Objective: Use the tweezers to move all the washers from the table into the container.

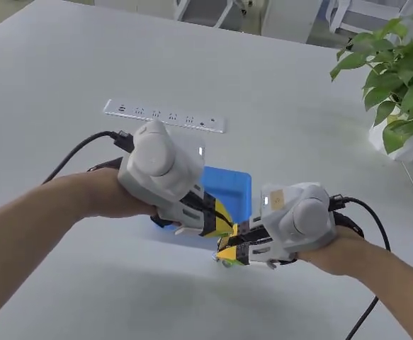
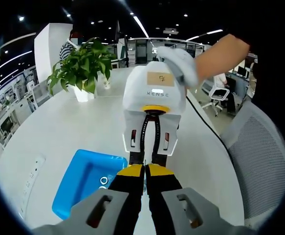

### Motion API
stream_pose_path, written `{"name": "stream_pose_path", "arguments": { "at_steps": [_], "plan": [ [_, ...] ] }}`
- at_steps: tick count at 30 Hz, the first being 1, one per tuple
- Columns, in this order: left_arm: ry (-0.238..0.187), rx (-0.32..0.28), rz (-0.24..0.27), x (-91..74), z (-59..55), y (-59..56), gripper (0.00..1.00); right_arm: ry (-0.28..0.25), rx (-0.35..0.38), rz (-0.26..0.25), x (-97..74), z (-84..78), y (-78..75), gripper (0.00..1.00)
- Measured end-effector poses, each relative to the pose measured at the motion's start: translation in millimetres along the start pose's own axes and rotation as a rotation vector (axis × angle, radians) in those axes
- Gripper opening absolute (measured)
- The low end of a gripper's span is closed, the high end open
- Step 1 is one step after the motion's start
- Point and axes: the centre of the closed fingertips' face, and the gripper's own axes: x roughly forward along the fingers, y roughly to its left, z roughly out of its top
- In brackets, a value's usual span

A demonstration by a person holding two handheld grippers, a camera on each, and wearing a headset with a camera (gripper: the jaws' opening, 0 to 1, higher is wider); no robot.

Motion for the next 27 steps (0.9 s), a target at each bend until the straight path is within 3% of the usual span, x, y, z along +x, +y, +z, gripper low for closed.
{"name": "stream_pose_path", "arguments": {
  "at_steps": [16, 27],
  "plan": [
    [0.009, 0.007, 0.011, 2.6, 0.0, 0.0, 0.06, -0.003, 0.031, -0.01, -1.0, -1.2, -0.7, 0.08],
    [0.013, -0.005, 0.029, -5.0, -1.9, 0.5, 0.19, 0.004, 0.039, -0.012, -1.1, -1.4, -0.5, 0.08]
  ]
}}
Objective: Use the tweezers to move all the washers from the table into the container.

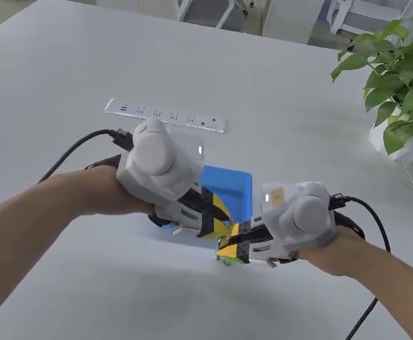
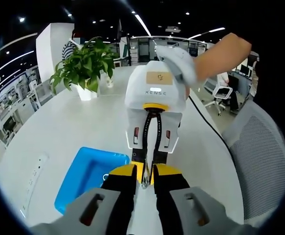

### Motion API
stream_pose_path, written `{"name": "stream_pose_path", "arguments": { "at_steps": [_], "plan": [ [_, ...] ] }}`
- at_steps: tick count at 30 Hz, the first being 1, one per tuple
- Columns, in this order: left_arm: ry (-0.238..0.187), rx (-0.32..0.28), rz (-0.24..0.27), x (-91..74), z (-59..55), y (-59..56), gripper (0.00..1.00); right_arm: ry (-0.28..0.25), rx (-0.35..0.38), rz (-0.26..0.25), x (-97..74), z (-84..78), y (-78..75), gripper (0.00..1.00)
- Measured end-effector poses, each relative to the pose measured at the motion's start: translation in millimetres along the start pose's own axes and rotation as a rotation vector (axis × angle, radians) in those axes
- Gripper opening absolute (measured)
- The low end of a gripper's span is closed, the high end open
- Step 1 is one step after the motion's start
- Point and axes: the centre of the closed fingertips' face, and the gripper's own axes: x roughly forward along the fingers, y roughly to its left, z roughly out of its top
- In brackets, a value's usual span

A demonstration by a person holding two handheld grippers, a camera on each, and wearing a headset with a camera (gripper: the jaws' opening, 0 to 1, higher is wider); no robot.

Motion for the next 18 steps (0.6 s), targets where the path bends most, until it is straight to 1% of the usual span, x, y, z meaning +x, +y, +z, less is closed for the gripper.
{"name": "stream_pose_path", "arguments": {
  "at_steps": [3, 5, 10, 13, 18],
  "plan": [
    [-0.003, -0.003, 0.003, -2.3, -1.5, -1.6, 0.22, 0.002, 0.002, -0.002, 0.3, -0.1, 0.1, 0.08],
    [-0.01, -0.006, 0.008, -4.6, -2.6, -3.2, 0.26, 0.004, 0.002, -0.002, 0.0, -0.1, 0.5, 0.08],
    [-0.02, -0.032, 0.022, -10.0, -6.7, -4.4, 0.33, 0.007, 0.0, -0.007, -1.5, -0.6, 0.4, 0.08],
    [-0.045, -0.049, 0.041, -14.9, -7.1, -3.6, 0.41, 0.005, 0.004, -0.008, -3.7, 0.6, 1.4, 0.08],
    [-0.059, -0.078, 0.056, -21.3, -10.9, -4.0, 0.5, 0.006, -0.002, -0.009, -8.4, 4.5, 2.8, 0.08]
  ]
}}
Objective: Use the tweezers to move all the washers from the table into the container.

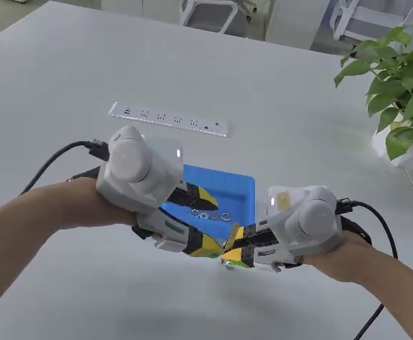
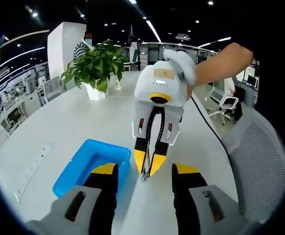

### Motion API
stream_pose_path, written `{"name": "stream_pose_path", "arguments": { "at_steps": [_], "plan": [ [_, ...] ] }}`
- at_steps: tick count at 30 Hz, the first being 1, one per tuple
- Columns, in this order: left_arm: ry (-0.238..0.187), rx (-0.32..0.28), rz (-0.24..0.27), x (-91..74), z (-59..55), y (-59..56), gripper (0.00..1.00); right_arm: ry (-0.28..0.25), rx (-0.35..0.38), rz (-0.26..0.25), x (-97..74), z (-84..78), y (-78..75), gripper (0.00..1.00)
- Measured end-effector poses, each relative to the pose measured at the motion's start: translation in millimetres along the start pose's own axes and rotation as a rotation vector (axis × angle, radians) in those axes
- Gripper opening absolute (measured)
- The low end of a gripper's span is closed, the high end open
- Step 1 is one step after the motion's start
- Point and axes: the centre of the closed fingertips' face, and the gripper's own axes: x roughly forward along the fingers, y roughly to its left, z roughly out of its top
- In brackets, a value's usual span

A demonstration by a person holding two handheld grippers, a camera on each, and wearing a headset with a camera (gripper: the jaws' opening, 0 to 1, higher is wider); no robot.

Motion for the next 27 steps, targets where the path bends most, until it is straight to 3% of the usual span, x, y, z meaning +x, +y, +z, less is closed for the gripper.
{"name": "stream_pose_path", "arguments": {
  "at_steps": [8, 27],
  "plan": [
    [-0.012, -0.045, 0.026, -12.7, -6.7, -4.3, 0.57, -0.012, -0.014, 0.002, -10.7, 11.8, 2.8, 0.08],
    [-0.071, -0.137, 0.11, -42.5, -17.7, 0.2, 0.9, -0.044, -0.031, -0.003, -35.4, 41.9, -10.9, 0.08]
  ]
}}
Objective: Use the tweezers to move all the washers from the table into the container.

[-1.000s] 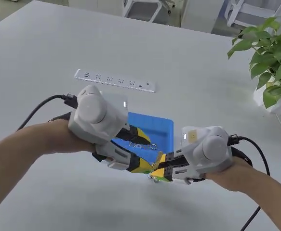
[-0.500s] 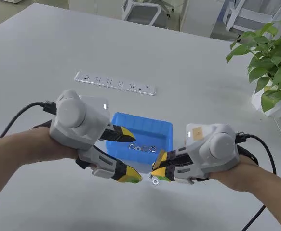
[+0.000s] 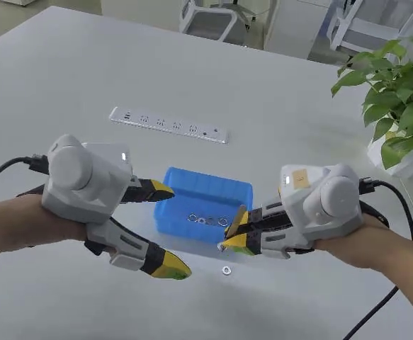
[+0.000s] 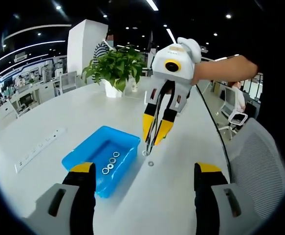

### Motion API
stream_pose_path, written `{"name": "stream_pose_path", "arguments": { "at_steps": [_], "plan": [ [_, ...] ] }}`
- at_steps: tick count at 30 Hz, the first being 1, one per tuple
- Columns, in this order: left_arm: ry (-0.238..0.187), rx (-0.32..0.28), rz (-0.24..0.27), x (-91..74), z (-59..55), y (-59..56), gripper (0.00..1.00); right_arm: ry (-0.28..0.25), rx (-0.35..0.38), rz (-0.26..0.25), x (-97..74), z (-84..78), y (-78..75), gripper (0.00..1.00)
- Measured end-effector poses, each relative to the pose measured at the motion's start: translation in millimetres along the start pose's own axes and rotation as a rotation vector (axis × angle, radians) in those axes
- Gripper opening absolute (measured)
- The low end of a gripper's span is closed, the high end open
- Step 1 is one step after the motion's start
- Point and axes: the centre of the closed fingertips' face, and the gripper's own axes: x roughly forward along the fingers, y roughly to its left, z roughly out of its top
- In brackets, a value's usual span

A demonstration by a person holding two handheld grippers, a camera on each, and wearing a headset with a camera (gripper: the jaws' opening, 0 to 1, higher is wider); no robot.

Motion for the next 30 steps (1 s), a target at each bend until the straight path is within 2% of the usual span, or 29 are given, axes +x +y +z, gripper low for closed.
{"name": "stream_pose_path", "arguments": {
  "at_steps": [4, 8, 16, 30],
  "plan": [
    [0.007, -0.013, 0.016, -4.3, -3.1, 2.4, 0.96, -0.01, -0.008, -0.008, -3.1, 5.4, -7.1, 0.08],
    [-0.009, -0.022, 0.029, -10.7, -3.2, 3.1, 0.99, -0.016, -0.019, -0.021, -5.6, 11.0, -16.7, 0.08],
    [-0.011, -0.035, 0.038, -17.4, -6.8, 3.6, 0.99, -0.015, -0.047, -0.035, -2.5, 15.6, -34.6, 0.09],
    [-0.031, -0.053, 0.063, -28.6, -7.3, 8.1, 0.99, 0.004, -0.051, -0.053, 10.8, 0.4, -62.0, 0.09]
  ]
}}
